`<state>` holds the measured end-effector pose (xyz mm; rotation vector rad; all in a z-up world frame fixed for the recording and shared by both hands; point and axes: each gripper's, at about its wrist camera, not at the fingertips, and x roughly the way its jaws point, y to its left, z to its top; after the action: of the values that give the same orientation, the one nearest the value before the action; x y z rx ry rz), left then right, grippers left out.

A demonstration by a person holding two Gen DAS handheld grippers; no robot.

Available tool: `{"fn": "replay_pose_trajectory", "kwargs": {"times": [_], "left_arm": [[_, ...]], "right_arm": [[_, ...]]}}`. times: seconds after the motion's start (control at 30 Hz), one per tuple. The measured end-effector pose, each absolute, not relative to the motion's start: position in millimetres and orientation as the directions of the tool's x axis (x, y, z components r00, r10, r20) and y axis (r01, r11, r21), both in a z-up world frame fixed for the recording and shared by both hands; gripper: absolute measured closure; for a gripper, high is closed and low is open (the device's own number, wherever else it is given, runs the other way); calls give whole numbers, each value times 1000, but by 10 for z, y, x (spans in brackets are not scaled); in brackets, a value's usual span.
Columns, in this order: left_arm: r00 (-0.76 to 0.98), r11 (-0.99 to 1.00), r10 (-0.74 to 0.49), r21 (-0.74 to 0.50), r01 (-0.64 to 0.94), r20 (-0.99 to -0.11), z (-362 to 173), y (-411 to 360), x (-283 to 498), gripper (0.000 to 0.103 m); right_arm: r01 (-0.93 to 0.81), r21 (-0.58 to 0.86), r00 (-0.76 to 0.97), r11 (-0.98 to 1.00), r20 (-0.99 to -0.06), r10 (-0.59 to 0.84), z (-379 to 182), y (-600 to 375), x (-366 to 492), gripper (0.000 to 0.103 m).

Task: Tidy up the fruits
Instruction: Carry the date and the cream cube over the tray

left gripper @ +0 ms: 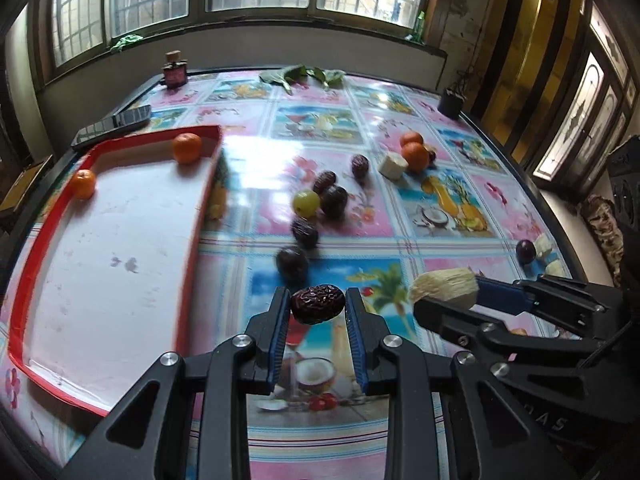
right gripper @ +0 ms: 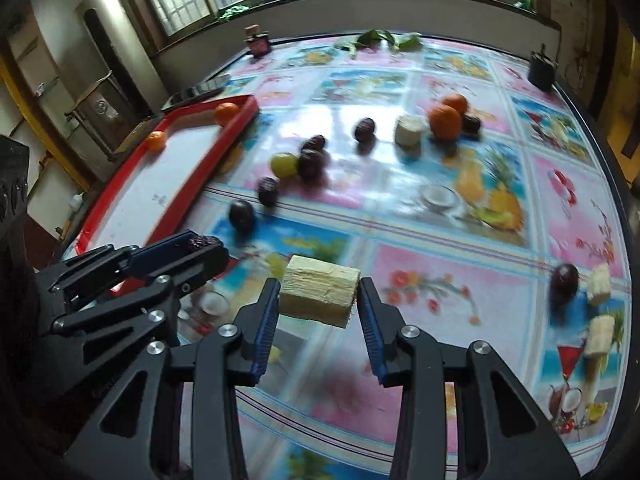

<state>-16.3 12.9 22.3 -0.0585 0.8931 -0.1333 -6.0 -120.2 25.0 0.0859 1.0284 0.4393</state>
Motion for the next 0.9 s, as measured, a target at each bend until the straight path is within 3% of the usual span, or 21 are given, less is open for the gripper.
{"fn": "replay_pose_trajectory", "kwargs": {"times": [0.53, 0.9], "left_arm": [[654, 984, -7, -123, -132, -757, 470, 1298, 148, 76], [609, 953, 116, -84, -290, -785, 265, 2018, 611, 76]], "right_arm": [[-474, 260, 406, 841, -783, 471, 534, -77, 422, 61], [-490, 285, 359, 824, -795, 489, 381, 633, 1059, 61]]}}
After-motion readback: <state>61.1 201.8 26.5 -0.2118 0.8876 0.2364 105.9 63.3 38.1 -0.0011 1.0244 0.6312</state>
